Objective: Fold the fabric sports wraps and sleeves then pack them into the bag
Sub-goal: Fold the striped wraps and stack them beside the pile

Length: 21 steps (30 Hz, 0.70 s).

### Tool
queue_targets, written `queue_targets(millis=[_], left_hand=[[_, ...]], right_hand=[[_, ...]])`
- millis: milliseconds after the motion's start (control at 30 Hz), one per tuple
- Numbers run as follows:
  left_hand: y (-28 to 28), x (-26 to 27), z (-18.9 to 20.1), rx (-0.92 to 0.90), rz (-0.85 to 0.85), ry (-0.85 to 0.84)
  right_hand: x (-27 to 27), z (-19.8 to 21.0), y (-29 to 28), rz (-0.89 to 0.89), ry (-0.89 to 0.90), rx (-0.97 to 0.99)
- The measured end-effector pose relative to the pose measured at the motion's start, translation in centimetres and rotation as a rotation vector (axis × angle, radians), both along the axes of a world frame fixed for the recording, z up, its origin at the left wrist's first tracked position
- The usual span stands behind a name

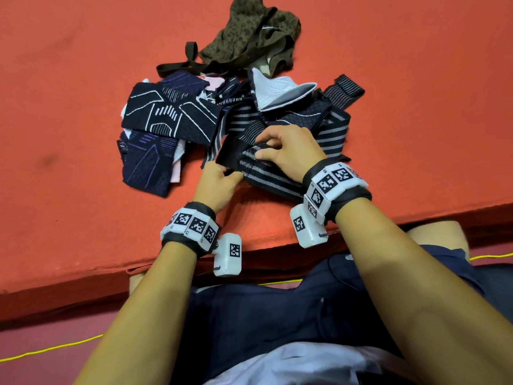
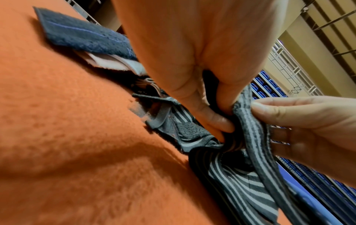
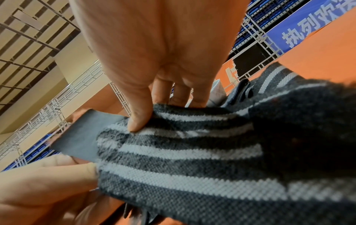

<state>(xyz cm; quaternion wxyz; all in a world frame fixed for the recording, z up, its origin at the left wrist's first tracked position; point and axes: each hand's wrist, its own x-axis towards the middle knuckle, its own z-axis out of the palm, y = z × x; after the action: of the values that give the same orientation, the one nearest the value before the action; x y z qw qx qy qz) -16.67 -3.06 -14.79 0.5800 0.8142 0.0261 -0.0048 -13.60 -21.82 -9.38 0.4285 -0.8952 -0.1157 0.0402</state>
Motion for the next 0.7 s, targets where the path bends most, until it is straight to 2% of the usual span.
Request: queue_targets(millis=[367, 567, 700], left_hand=[[-0.5, -0.2, 0.9, -0.005, -0.019, 0.058], [-0.4, -0.2, 1.1, -0.128, 0.054, 0.037], [-0.5, -0.4, 0.7, -0.179, 0.029, 0.052]], right_hand=[[-0.4, 0.4, -0.1, 0.051, -0.016, -0.004], [-0.5, 0.5, 0.0, 0.072, -0.066, 0.024], [0.0, 0.0, 0.2, 0.042, -0.001, -0.010]])
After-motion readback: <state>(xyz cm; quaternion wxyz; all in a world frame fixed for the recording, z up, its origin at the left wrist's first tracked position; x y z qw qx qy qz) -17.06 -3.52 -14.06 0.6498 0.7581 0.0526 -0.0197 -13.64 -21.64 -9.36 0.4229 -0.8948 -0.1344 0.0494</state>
